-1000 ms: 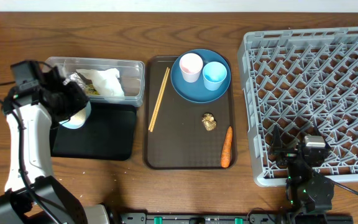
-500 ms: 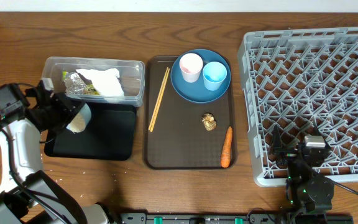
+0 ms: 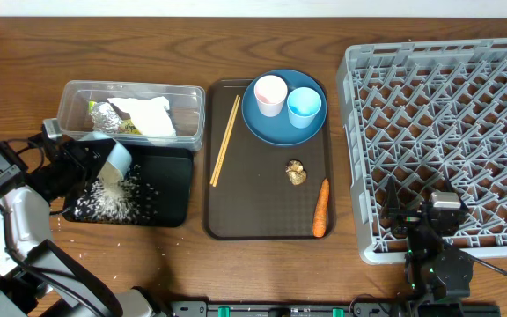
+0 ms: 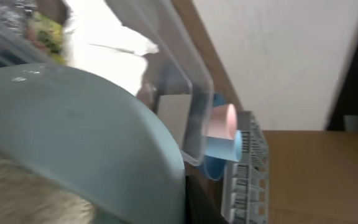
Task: Sort waste into correct bins and load items into the dishwasher rack
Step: 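Tilt the bowl with the left gripper to pour rice onto the black tray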
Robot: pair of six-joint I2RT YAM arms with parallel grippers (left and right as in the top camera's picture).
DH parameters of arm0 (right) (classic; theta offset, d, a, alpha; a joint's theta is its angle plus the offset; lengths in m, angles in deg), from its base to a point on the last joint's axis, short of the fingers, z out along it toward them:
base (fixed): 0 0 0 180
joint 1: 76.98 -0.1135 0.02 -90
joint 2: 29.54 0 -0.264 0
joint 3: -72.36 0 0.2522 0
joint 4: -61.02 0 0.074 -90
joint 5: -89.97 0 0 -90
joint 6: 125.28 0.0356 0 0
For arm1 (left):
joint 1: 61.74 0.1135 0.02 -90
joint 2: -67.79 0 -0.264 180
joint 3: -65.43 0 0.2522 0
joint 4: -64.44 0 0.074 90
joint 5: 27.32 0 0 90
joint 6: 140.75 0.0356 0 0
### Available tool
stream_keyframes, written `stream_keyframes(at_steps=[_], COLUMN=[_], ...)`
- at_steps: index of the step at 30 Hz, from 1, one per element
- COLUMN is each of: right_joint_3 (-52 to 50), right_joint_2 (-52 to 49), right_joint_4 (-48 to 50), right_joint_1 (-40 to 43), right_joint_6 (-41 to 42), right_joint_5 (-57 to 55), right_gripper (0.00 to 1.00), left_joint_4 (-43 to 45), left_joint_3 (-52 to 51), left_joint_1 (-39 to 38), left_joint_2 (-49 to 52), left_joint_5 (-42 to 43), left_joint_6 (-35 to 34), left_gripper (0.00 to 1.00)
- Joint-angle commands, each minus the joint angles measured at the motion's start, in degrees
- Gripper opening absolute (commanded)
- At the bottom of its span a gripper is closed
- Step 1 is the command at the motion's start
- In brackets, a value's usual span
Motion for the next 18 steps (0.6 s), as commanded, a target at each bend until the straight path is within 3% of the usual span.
stream_keyframes(at_steps=[1, 14, 18], right_joint_3=[-0.1, -0.1, -0.1], right_joint_2=[0.1, 0.1, 0.1], right_joint_4=[-0.2, -0.2, -0.2], right_joint_1=[0.4, 0.4, 0.4], right_joint_6=[0.3, 0.3, 0.3], right_joint_5=[-0.5, -0.5, -0.5], right_gripper=[0.99, 0.99, 0.99], left_joint_4=[0.4, -0.5, -1.0], left_joint_3=[-0.5, -0.7, -0.7], left_joint_1=[0.3, 0.3, 0.3], left_joint_2=[-0.6, -0.6, -0.6], left_joint_5=[7.8, 21.7, 21.7], left_joint_6=[1.0, 1.4, 1.4], left_gripper=[0.06, 0.06, 0.06])
